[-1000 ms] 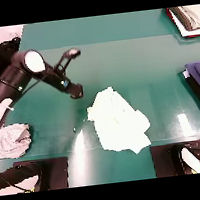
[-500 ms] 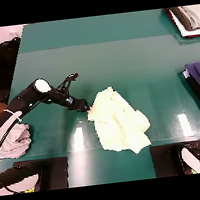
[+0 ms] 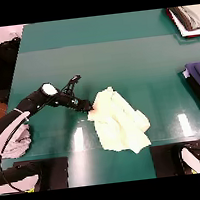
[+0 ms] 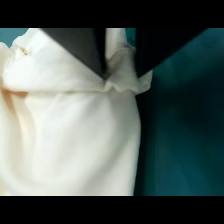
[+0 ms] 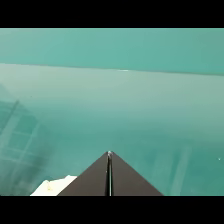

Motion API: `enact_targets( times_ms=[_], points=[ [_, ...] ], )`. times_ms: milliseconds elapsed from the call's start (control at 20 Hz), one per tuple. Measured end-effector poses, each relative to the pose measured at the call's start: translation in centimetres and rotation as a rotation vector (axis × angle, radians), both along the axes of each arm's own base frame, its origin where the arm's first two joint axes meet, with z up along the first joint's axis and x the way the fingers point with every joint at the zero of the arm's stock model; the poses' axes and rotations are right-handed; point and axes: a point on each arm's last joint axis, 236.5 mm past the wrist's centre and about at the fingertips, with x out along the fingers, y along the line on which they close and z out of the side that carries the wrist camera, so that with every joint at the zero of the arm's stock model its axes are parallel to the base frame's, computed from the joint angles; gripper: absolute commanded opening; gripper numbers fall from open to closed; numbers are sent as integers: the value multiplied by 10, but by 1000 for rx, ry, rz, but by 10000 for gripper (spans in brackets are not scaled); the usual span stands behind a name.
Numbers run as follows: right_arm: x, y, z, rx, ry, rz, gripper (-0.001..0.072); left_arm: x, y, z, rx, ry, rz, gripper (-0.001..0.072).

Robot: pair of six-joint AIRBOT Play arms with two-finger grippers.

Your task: Fold the shirts.

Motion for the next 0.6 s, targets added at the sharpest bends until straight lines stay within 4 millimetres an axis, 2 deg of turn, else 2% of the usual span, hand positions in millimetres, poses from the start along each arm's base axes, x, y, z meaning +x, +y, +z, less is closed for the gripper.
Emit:
enact_targets(
  times_ms=[150, 250, 300, 350, 400, 500, 600],
  points=[
    [-4, 2, -7, -4, 34, 16, 27, 6, -5, 11, -20, -11, -7, 26],
    [-10, 11, -26, -7, 111, 60, 32, 17, -8, 34, -49, -45, -12, 26],
    [-15, 20, -44, -5, 175, 100, 118, 25, -10, 51, -66, -82, -13, 27],
    [-20, 28, -64, -3, 243, 140, 363, 33, -11, 68, -82, -122, -11, 27],
    [-27, 40, -89, 0, 325, 190, 519, 40, -12, 86, -95, -164, -15, 27],
    [-44, 67, -145, 12, 481, 288, 522, 47, -13, 114, -111, -224, -29, 27],
    [-63, 95, -203, 25, 613, 360, 522, 47, -13, 129, -114, -252, -54, 27]
  ],
)
